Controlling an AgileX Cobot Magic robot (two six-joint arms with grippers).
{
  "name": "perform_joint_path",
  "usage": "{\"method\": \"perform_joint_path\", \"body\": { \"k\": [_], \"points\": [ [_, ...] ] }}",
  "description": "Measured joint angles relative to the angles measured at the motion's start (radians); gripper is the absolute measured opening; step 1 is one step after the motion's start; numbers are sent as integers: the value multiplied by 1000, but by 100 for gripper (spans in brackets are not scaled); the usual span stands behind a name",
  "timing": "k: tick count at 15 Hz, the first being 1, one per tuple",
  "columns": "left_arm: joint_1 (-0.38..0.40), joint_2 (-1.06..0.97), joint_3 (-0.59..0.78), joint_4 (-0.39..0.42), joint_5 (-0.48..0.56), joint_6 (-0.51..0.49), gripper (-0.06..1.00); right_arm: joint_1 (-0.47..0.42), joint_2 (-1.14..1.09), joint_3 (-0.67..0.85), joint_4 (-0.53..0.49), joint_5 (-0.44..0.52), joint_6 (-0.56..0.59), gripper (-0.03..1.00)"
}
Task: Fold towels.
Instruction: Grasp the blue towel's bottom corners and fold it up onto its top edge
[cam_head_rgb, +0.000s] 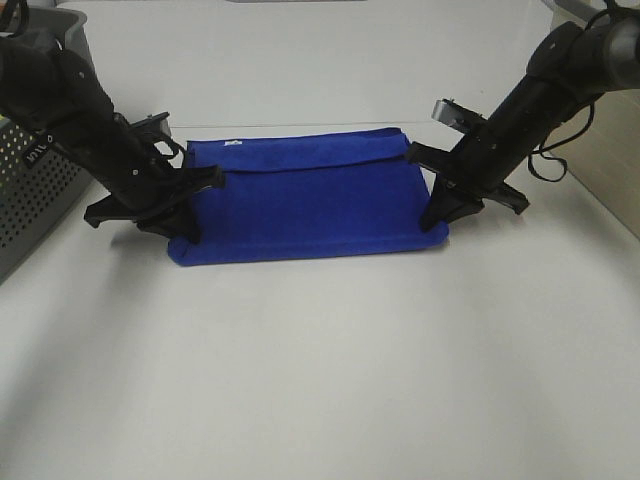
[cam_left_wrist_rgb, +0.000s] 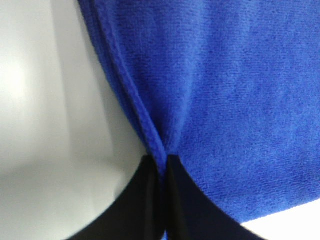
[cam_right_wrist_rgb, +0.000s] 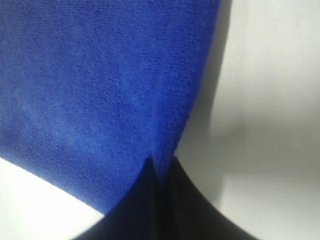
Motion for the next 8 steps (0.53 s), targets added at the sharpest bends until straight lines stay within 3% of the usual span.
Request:
{"method": "perform_joint_path", "body": {
  "k": [6,8],
  "points": [
    [-79,-199,323,4,-23,38,3,1,-259,551,52,-176,-60,0],
    [-90,-246,400,4,-50,37,3,3,-324,663,82,-218,-104,0]
  ]
}}
